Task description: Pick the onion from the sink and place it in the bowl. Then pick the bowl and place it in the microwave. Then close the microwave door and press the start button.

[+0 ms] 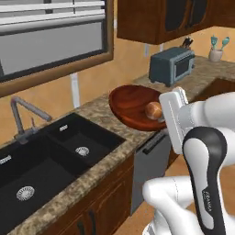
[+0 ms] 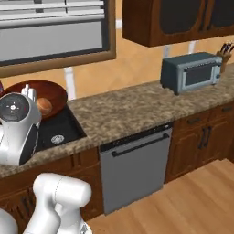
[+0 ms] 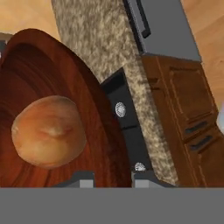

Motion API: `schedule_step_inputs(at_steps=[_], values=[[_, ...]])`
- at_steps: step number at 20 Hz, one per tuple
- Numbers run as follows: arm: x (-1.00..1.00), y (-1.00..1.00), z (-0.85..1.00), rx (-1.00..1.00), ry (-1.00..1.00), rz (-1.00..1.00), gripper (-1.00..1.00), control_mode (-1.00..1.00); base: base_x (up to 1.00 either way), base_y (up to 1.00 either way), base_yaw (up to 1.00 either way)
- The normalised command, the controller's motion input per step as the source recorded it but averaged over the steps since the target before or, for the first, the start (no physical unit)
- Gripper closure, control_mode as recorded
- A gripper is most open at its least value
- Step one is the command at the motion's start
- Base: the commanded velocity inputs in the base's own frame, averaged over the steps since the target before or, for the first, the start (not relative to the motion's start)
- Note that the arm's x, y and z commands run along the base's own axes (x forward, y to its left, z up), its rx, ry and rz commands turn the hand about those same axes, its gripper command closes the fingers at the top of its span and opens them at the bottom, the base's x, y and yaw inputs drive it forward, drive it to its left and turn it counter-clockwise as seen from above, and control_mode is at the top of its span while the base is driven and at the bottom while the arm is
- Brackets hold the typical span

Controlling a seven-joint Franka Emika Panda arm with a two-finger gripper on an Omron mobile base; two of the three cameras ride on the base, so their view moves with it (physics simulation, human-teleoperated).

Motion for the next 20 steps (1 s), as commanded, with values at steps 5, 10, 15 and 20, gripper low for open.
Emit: schedule_step_inputs(at_steps=[5,10,15,20], values=[[0.00,0.00,0.00,0.00,0.00,0.00,1.00,1.00,-0.17,0.00,-0.99],[0.00,0.00,0.00,0.00,0.00,0.00,1.00,1.00,-0.06,0.00,-1.00],[0.00,0.00,0.00,0.00,0.00,0.00,1.00,1.00,0.10,-0.48,-0.83],[0.00,0.00,0.00,0.00,0.00,0.00,1.00,1.00,0.78,-0.99,-0.34]])
